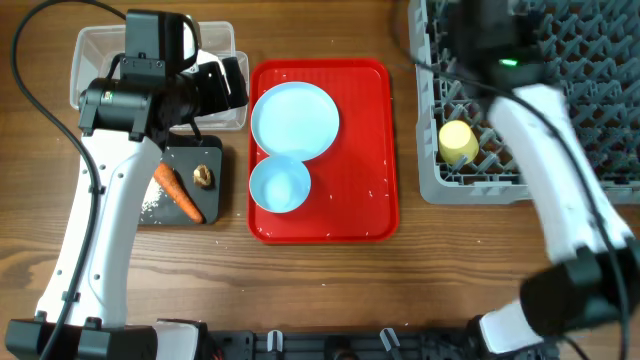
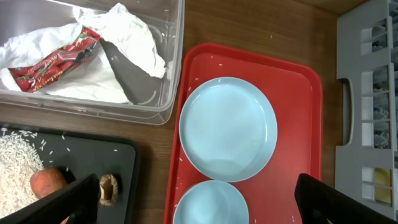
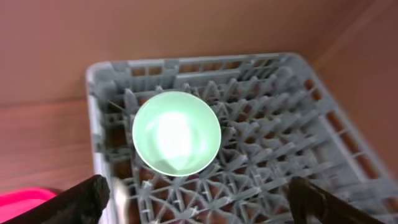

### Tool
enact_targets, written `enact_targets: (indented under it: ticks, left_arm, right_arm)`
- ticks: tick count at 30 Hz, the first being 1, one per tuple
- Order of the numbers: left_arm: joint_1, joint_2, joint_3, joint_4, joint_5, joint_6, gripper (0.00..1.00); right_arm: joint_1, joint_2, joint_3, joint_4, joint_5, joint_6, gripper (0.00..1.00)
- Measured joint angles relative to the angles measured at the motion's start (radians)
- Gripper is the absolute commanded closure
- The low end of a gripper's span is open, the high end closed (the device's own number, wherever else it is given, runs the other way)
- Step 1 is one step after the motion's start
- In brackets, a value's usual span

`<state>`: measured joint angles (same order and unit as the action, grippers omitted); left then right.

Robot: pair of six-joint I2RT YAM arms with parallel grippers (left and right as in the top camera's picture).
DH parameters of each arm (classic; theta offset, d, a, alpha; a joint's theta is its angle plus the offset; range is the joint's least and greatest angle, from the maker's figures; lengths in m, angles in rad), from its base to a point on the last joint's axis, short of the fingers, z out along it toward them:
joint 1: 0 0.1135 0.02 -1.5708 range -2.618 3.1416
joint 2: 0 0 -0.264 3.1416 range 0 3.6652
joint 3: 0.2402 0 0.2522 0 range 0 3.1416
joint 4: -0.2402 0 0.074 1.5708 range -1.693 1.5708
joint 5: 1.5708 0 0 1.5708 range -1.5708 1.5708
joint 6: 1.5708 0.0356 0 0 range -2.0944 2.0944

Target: Sort waste into correct bins and load items into the dishwasher rack

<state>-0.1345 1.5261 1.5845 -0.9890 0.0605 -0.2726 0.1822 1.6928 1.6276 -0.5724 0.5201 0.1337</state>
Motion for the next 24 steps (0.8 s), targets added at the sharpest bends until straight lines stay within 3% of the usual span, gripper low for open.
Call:
enact_targets:
  ticks: [3, 8, 13, 24]
  left_arm:
    - [0.0, 0.0, 0.0, 0.0, 0.0, 0.0, 0.0]
    - [0.0, 0.0, 0.0, 0.0, 0.0, 0.0, 0.0]
    - [0.0, 0.0, 0.0, 0.0, 0.0, 0.0, 0.0]
    - [0.0, 0.0, 0.0, 0.0, 0.0, 0.0, 0.0]
  right_arm:
    - [-0.048, -0.041, 0.0, -0.019, -0.174, 0.121, 0.15]
    - [-0.199, 0.08, 0.0, -0.023, -0.431, 0.268, 0.41]
    - [-0.319, 0.185, -0.002, -0.025, -0.581, 0.364, 0.5]
    - [-0.328, 0.365, -0.002, 0.109, -0.632, 0.379, 0.51]
